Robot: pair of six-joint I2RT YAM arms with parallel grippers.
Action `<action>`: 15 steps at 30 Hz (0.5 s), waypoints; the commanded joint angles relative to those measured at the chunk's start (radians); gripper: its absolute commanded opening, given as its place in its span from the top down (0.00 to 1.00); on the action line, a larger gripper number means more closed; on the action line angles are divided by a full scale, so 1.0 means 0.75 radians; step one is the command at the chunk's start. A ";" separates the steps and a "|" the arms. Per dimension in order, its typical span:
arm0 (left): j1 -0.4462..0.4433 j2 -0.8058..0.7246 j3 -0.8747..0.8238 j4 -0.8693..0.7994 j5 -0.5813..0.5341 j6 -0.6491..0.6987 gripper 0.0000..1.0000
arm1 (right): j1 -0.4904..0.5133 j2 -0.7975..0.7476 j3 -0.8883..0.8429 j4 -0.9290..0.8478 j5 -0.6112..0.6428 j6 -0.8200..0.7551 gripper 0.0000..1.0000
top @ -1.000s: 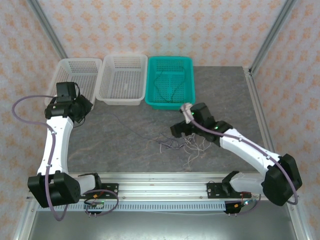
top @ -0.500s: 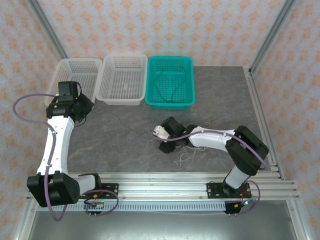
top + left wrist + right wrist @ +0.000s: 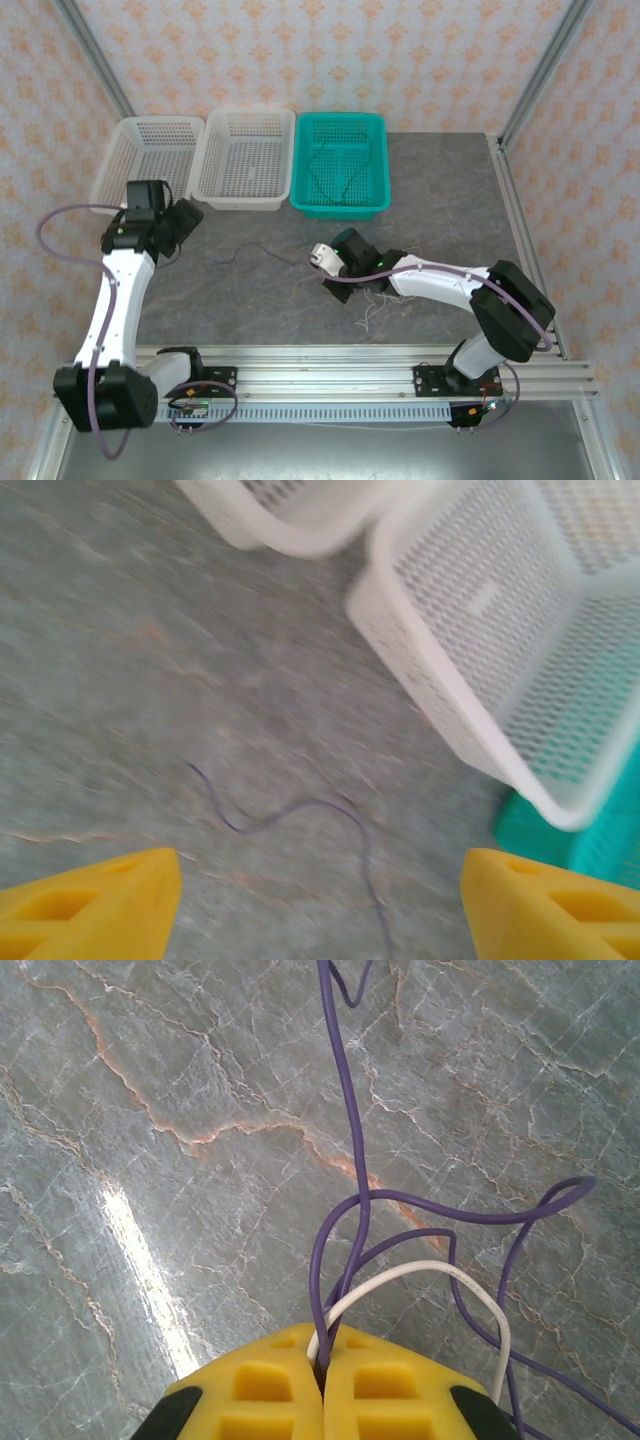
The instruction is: Untangle the cables
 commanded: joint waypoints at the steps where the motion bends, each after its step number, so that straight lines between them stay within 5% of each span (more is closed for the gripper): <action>1: -0.185 -0.117 -0.135 0.122 0.140 -0.331 0.26 | -0.012 -0.010 0.033 0.004 -0.040 -0.005 1.00; 7: -0.630 -0.115 -0.361 0.468 0.054 -0.825 0.28 | -0.018 0.005 0.052 -0.002 -0.071 -0.003 1.00; 15: -0.817 0.301 -0.255 0.738 0.187 -0.891 0.27 | -0.018 0.010 0.065 -0.037 -0.081 -0.004 1.00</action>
